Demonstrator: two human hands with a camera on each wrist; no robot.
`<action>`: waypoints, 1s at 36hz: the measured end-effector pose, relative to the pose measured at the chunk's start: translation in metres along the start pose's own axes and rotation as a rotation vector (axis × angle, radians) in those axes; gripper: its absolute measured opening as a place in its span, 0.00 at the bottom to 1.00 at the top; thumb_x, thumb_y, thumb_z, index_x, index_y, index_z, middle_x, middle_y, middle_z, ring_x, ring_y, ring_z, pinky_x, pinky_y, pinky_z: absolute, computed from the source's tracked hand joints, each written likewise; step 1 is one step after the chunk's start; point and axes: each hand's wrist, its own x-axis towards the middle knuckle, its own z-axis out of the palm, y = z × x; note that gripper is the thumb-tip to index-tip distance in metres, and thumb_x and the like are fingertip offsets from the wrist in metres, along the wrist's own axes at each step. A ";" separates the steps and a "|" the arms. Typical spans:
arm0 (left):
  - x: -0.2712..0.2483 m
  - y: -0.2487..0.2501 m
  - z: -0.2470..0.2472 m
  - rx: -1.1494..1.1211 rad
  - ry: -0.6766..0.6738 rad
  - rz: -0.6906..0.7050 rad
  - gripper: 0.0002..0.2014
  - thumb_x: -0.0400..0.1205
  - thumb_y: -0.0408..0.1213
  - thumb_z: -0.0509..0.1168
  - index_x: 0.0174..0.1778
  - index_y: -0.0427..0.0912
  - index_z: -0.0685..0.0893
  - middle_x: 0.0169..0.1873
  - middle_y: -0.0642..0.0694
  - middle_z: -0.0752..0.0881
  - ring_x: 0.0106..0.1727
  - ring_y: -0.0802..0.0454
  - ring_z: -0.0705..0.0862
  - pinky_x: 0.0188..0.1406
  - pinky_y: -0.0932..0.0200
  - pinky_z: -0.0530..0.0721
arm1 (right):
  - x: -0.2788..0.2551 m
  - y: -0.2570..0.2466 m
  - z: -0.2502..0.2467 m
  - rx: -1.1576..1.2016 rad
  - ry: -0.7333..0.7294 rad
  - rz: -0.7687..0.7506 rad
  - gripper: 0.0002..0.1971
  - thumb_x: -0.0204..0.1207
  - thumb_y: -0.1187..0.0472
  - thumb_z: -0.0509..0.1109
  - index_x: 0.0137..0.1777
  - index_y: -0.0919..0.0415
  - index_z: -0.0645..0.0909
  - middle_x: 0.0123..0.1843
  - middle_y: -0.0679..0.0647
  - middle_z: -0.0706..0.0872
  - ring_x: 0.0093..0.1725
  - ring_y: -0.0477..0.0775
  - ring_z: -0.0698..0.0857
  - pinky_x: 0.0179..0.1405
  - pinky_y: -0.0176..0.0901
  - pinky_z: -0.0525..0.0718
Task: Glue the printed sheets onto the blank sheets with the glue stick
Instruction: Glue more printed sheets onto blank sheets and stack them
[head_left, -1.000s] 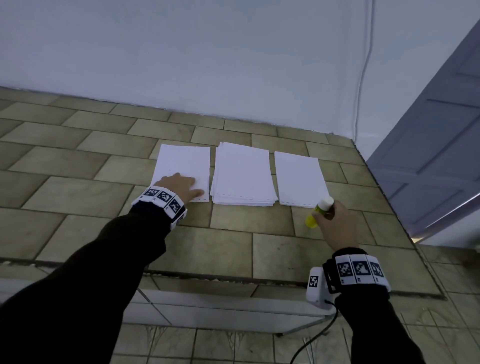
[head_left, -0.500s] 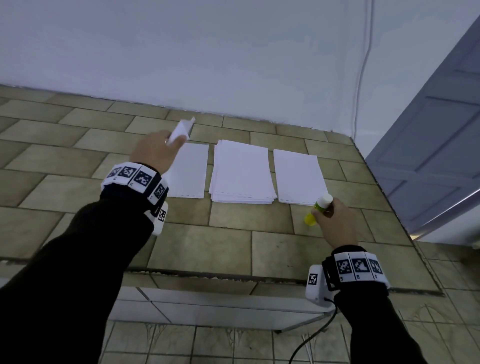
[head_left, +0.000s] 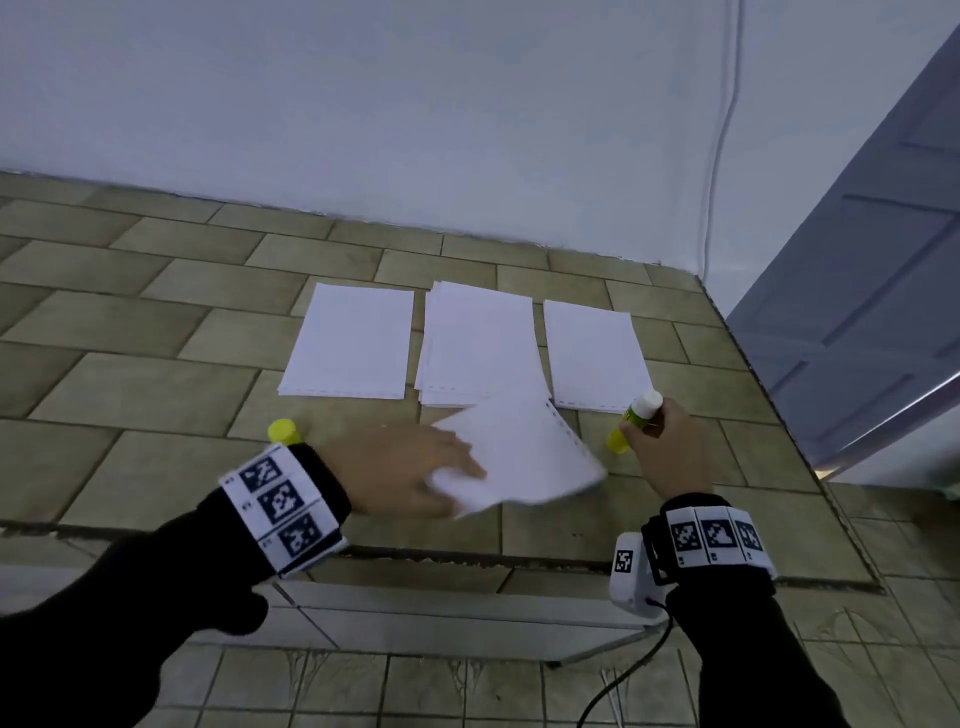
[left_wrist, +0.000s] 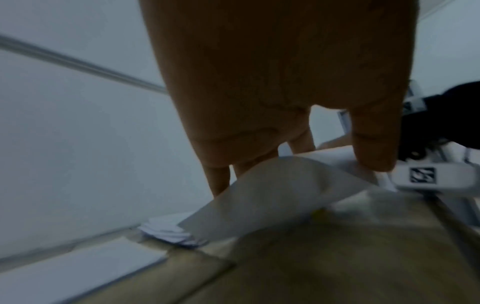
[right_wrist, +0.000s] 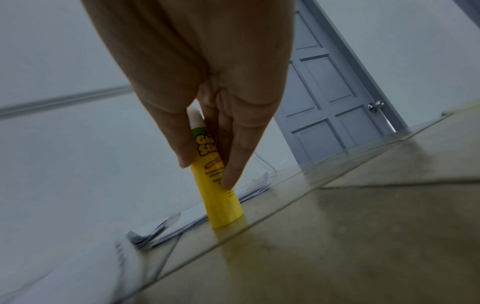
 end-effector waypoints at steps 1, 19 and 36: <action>-0.001 -0.002 0.008 0.060 -0.036 -0.015 0.25 0.84 0.58 0.62 0.76 0.55 0.76 0.78 0.51 0.73 0.80 0.56 0.65 0.76 0.68 0.55 | 0.000 0.000 0.000 0.004 -0.003 0.003 0.16 0.78 0.66 0.71 0.64 0.69 0.77 0.58 0.63 0.85 0.50 0.53 0.78 0.47 0.41 0.71; -0.026 -0.024 0.048 -0.065 0.101 -0.390 0.46 0.76 0.77 0.40 0.86 0.52 0.52 0.86 0.53 0.47 0.85 0.60 0.41 0.85 0.53 0.45 | 0.001 0.009 0.001 0.007 -0.026 -0.023 0.18 0.72 0.71 0.75 0.61 0.69 0.78 0.57 0.64 0.86 0.55 0.60 0.84 0.51 0.45 0.78; -0.016 -0.049 0.078 0.137 0.278 -0.318 0.43 0.73 0.70 0.39 0.83 0.54 0.63 0.86 0.56 0.52 0.85 0.59 0.40 0.84 0.43 0.38 | 0.003 0.013 0.003 0.045 -0.078 -0.001 0.21 0.74 0.69 0.74 0.67 0.66 0.75 0.61 0.62 0.84 0.57 0.58 0.84 0.54 0.46 0.78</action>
